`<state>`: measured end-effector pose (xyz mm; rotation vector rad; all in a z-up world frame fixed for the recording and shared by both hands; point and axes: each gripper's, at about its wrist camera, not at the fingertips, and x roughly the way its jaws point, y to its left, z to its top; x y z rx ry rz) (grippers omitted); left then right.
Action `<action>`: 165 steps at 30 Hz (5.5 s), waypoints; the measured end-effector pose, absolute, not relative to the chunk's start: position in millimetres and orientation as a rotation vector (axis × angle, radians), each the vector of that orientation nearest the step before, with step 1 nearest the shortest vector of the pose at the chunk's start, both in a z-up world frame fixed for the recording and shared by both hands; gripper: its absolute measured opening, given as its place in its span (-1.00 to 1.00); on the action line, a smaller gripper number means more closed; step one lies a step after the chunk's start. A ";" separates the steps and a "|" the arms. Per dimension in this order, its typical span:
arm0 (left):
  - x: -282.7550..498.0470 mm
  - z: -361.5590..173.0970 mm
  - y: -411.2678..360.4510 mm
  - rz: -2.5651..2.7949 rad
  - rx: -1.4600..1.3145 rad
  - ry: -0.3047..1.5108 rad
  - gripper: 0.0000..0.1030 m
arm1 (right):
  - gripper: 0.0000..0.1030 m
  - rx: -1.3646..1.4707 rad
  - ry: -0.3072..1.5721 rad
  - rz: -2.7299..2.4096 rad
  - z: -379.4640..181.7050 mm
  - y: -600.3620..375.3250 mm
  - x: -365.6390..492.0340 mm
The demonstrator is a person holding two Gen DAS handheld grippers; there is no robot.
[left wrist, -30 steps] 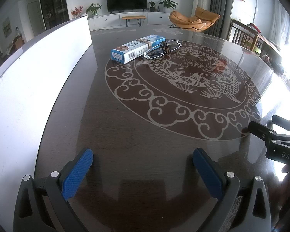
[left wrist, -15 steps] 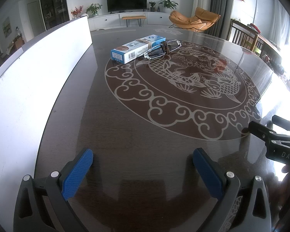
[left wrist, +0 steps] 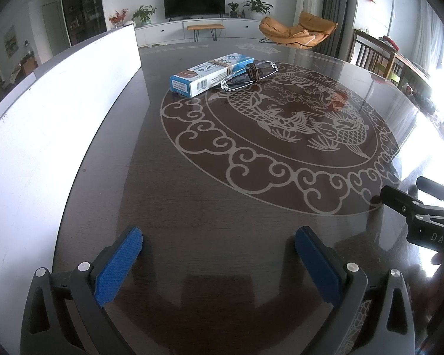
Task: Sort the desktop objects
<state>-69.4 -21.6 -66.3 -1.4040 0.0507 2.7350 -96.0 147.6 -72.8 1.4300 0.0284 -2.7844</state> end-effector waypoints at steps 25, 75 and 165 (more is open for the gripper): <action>-69.6 -66.7 -21.7 2.735 -1.403 0.051 1.00 | 1.00 1.430 0.028 -2.785 -72.9 147.2 -96.4; -70.2 -67.0 -21.4 2.733 -1.402 0.052 1.00 | 1.00 1.431 0.028 -2.785 -72.8 146.9 -96.7; -73.6 -64.9 -26.5 2.636 -1.354 0.127 1.00 | 0.57 1.373 0.327 -2.368 -34.1 78.4 -182.5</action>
